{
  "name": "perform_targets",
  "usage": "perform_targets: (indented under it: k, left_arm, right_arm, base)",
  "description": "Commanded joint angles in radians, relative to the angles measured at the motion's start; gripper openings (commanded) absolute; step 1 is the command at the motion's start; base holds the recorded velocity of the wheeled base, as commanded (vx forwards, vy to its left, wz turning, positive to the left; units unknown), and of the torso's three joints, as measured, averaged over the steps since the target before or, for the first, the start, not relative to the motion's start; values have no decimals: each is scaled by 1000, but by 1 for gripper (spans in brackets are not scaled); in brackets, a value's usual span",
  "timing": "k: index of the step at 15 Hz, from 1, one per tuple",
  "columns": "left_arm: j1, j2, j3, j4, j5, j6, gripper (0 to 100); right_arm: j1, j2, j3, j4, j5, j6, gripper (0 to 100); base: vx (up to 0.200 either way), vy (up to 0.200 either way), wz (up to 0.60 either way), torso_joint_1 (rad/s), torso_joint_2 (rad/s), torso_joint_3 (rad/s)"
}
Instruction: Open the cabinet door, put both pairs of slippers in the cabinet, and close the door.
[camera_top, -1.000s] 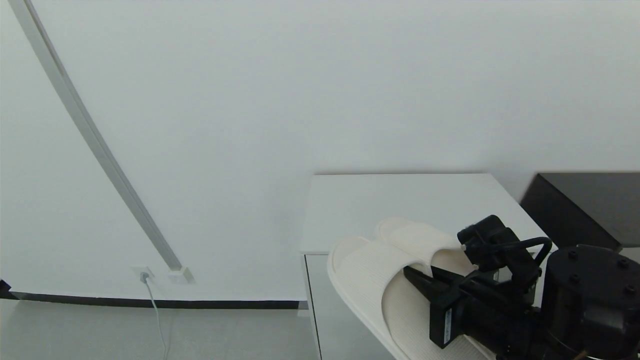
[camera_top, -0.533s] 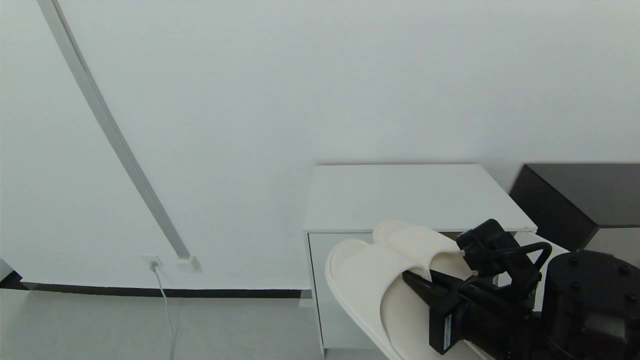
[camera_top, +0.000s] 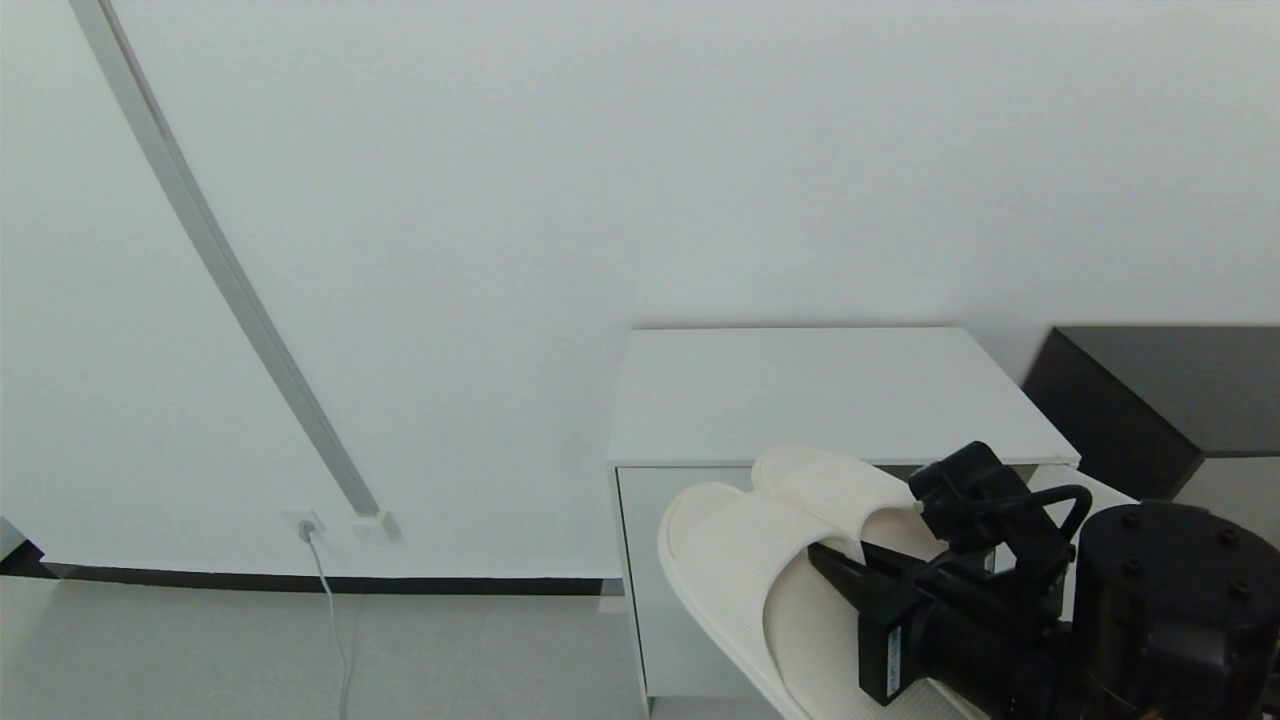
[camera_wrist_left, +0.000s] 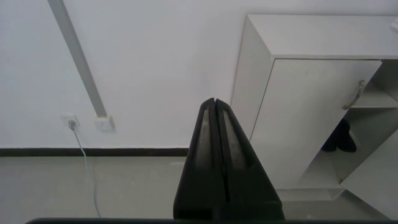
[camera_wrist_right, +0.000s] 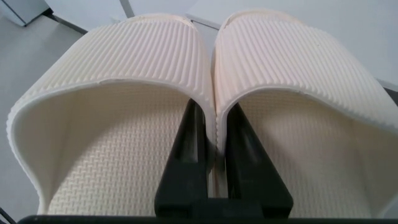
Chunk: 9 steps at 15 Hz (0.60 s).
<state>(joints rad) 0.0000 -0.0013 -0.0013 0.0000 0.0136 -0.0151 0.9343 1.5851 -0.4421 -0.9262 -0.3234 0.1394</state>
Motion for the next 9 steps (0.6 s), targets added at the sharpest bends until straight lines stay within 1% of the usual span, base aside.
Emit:
perform_targets:
  k: [1,3,9]
  left_arm:
    - [0,1,0,0,0,0,0]
    - [0,1,0,0,2,0,0]
    - [0,1,1,0,12,3,0]
  right_arm:
    - [0,6,3,-2,0,0,0]
    - [1,6,5,-3,0,0,0]
    - [1,6,6,-2,0,8,0]
  base:
    - [0,0,0,0,0,0]
    - [0,0,0,0,0,0]
    - [0,-200,0,4,5,3]
